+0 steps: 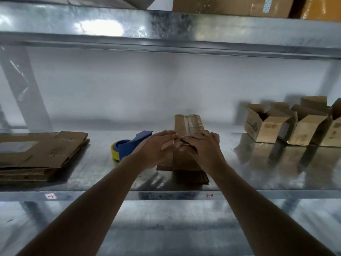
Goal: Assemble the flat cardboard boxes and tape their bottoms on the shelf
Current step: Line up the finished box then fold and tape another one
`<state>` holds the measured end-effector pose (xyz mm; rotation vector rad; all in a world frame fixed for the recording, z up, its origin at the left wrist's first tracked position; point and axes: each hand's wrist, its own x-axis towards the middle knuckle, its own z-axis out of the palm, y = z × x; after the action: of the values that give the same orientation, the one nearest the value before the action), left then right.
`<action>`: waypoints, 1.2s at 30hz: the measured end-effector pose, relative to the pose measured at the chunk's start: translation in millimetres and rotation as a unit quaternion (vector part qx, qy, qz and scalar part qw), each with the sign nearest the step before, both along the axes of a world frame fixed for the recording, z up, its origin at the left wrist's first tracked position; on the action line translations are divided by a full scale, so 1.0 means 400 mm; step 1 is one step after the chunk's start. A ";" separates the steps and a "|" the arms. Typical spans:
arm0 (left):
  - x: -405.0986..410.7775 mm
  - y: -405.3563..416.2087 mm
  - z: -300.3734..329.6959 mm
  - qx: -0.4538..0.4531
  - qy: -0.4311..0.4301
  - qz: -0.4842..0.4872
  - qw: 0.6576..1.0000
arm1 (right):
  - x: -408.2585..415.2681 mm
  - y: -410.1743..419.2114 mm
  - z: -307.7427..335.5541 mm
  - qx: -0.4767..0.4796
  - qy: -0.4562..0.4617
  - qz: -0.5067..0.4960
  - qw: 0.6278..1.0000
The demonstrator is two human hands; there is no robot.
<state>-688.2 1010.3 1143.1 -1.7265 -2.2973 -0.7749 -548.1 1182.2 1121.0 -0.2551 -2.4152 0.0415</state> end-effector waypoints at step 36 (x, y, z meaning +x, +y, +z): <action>0.022 0.108 0.016 -0.100 0.180 -0.008 0.978 | 0.100 0.119 -0.029 -0.160 0.063 0.141 0.975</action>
<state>-679.3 1053.5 1149.4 -1.7922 -2.1691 -0.2090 -508.1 1229.8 1109.4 -0.0508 -2.2923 0.5619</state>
